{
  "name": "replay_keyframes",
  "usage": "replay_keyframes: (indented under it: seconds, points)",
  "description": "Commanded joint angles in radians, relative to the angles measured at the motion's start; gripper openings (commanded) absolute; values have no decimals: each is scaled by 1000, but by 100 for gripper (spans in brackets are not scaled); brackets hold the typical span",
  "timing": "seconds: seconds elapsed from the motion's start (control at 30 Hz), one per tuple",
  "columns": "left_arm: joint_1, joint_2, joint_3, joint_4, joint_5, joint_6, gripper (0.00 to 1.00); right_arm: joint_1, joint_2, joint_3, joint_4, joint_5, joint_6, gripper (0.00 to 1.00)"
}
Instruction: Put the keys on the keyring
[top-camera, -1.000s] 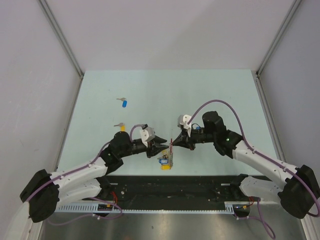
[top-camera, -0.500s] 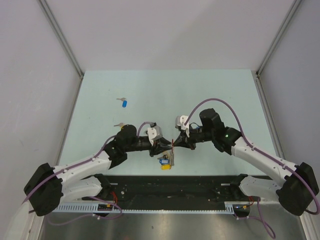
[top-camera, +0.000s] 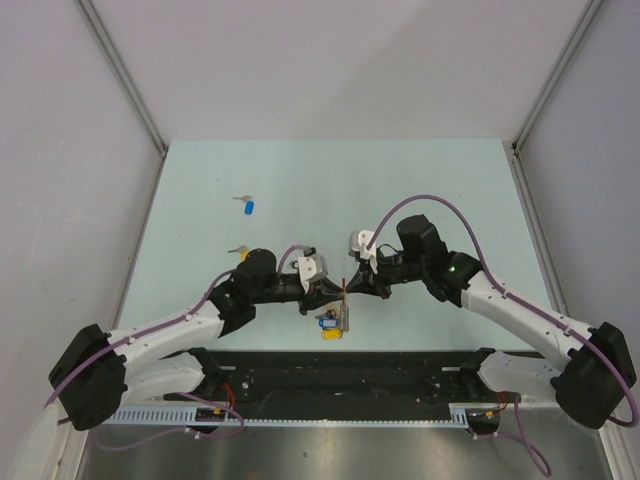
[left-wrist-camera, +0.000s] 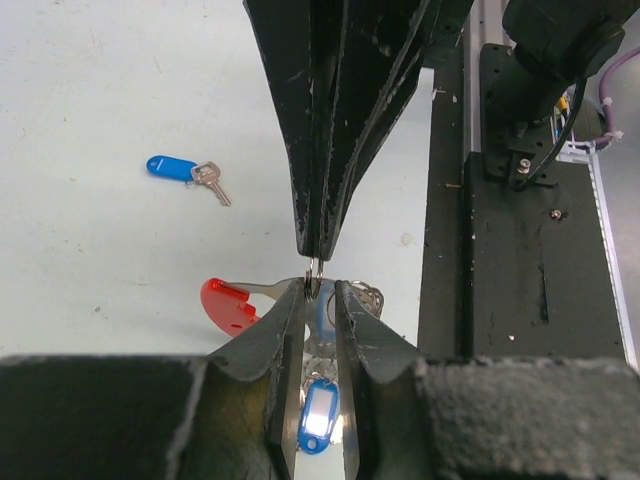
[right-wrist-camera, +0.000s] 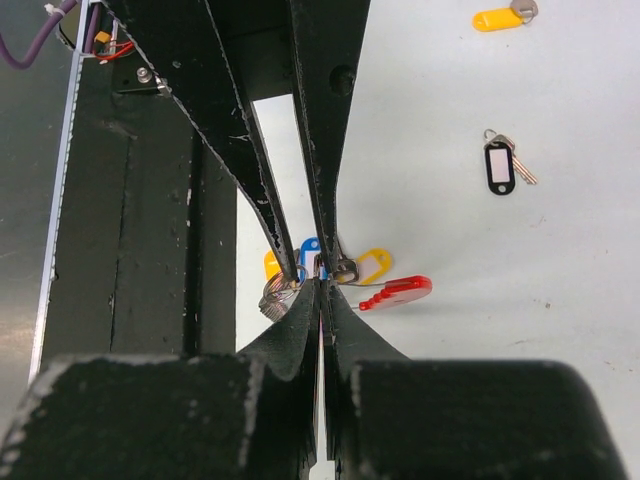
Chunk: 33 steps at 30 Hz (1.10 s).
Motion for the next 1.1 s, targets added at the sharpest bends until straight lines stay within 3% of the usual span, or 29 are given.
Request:
replay_keyframes:
  seconds: [0.0, 0.43, 0.6, 0.67, 0.73, 0.9, 1.07]
  points:
    - [-10, 2, 51, 5, 12, 21, 22, 6, 12, 49, 7, -15, -20, 0]
    - [-12, 8, 42, 8, 9, 29, 17, 14, 18, 60, 0, -6, -18, 0]
    - [-12, 14, 43, 2, 3, 31, 8, 14, 21, 63, -3, -5, -18, 0]
    - [-12, 12, 42, 5, 3, 29, 0, 14, 17, 63, 3, -1, -14, 0]
    - [-12, 8, 33, 17, -5, 23, 0, 14, 10, 65, 11, 2, 17, 0]
    - [-12, -32, -35, 124, -49, -23, 1, 1, -37, 63, 62, 130, 146, 24]
    - [-10, -54, -101, 210, -109, -71, 1, -60, -75, 48, 69, 322, 334, 26]
